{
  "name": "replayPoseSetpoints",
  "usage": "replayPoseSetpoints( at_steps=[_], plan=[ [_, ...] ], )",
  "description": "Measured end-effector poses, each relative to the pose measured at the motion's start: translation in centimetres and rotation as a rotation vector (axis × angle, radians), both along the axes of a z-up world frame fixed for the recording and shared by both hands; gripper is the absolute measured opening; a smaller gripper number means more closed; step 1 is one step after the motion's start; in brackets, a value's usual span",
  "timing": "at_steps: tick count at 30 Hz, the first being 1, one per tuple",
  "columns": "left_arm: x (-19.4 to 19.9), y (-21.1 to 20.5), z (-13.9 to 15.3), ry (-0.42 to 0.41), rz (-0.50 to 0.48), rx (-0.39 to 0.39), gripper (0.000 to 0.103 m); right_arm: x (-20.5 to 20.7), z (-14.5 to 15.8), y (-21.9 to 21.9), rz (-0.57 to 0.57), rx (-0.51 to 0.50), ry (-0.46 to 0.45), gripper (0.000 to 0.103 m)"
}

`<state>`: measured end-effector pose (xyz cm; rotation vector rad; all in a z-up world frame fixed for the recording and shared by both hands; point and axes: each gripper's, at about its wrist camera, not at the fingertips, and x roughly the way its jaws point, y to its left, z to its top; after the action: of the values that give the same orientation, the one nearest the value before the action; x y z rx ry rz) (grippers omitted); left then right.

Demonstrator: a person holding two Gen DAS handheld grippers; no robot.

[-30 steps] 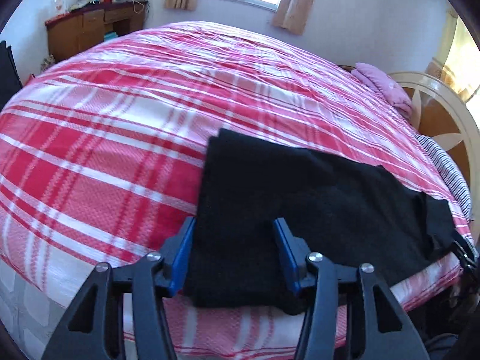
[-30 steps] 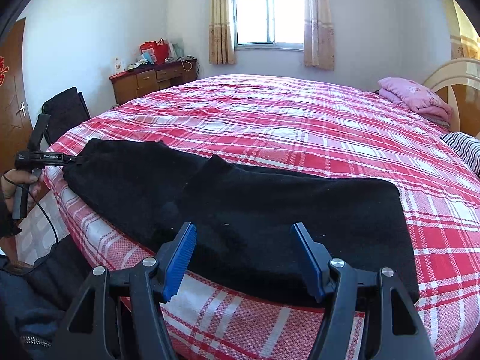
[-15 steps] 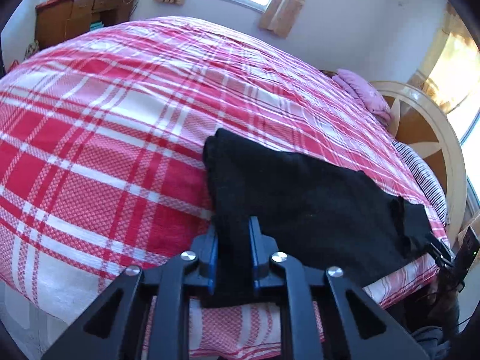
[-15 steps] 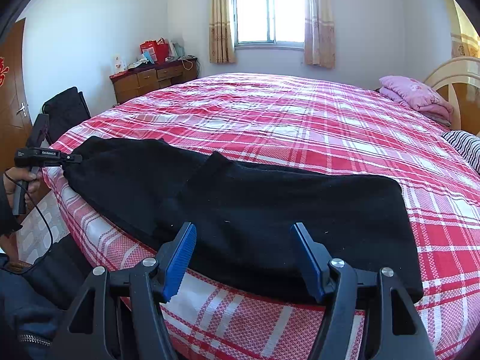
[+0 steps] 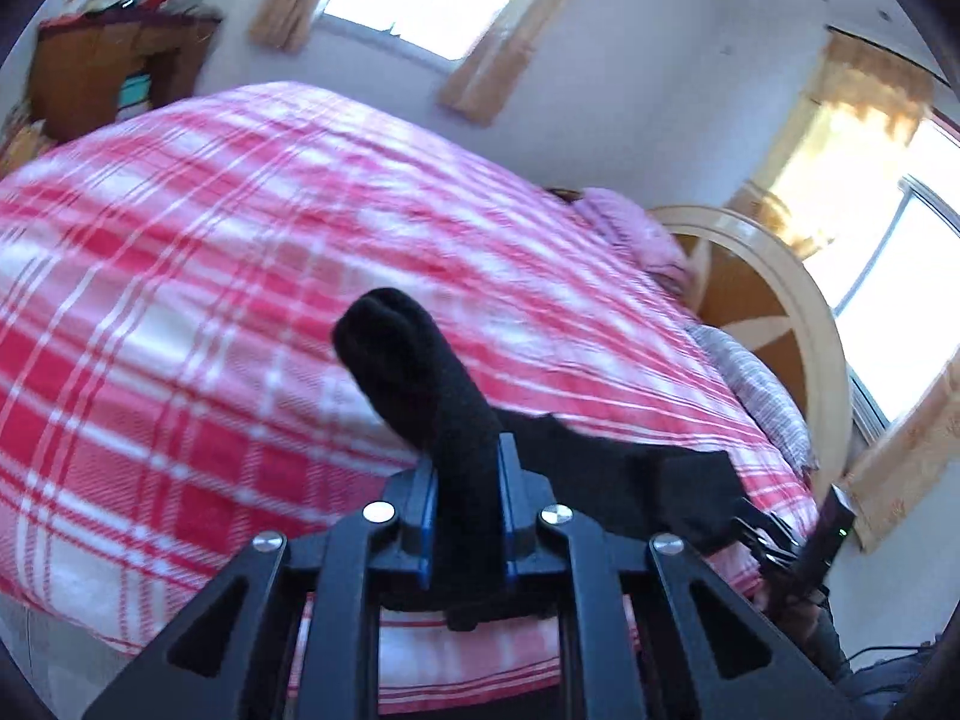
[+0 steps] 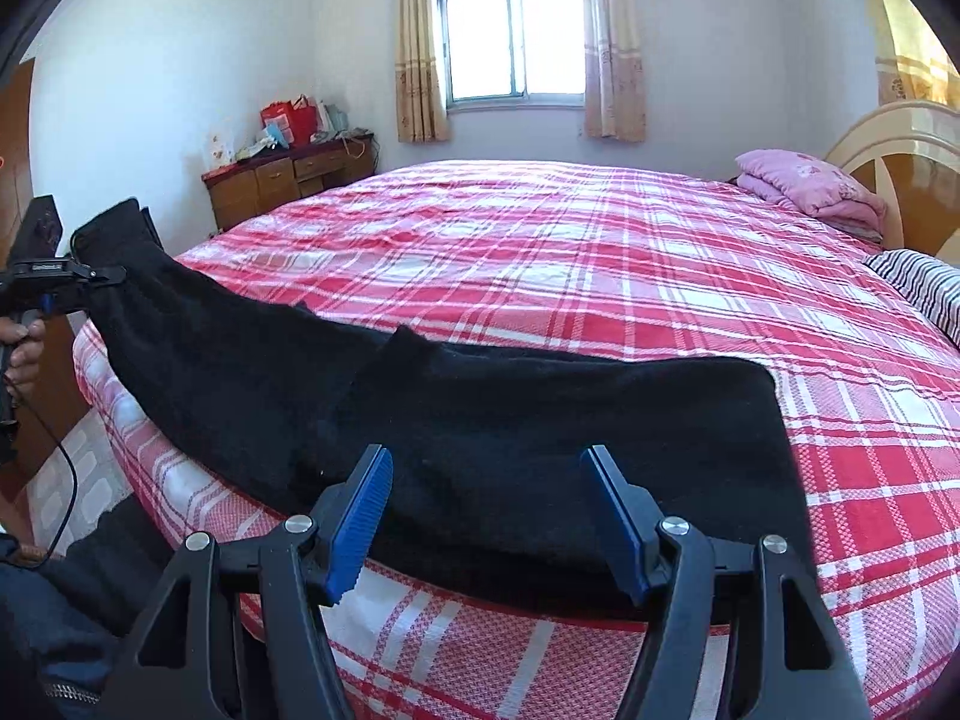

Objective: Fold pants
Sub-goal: 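Lift the held end with the left gripper and fold it toward the right gripper, then lower the folded end onto the stack and open the left gripper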

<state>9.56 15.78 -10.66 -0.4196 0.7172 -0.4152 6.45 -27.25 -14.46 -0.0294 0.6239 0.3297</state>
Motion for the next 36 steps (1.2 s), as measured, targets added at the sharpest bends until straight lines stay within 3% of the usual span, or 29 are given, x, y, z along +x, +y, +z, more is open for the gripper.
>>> replayPoseSetpoints(
  at_steps=[11,22,36],
  plan=[
    [1.8,-11.6,4.2,-0.064,-0.242,-0.013,0.015,0.6,1.4,-3.3,-0.113,0.076,-0.021,0.067],
    [3.3,-21.7,5.0,-0.048,-0.442,0.046,0.015,1.7,1.5,-7.9,-0.289,0.130,0.009,0.067],
    [5.3,-31.4,4.2,0.003,-0.595,0.131,0.015,1.5,1.6,-11.3,-0.431,0.160,-0.004,0.067]
  ],
)
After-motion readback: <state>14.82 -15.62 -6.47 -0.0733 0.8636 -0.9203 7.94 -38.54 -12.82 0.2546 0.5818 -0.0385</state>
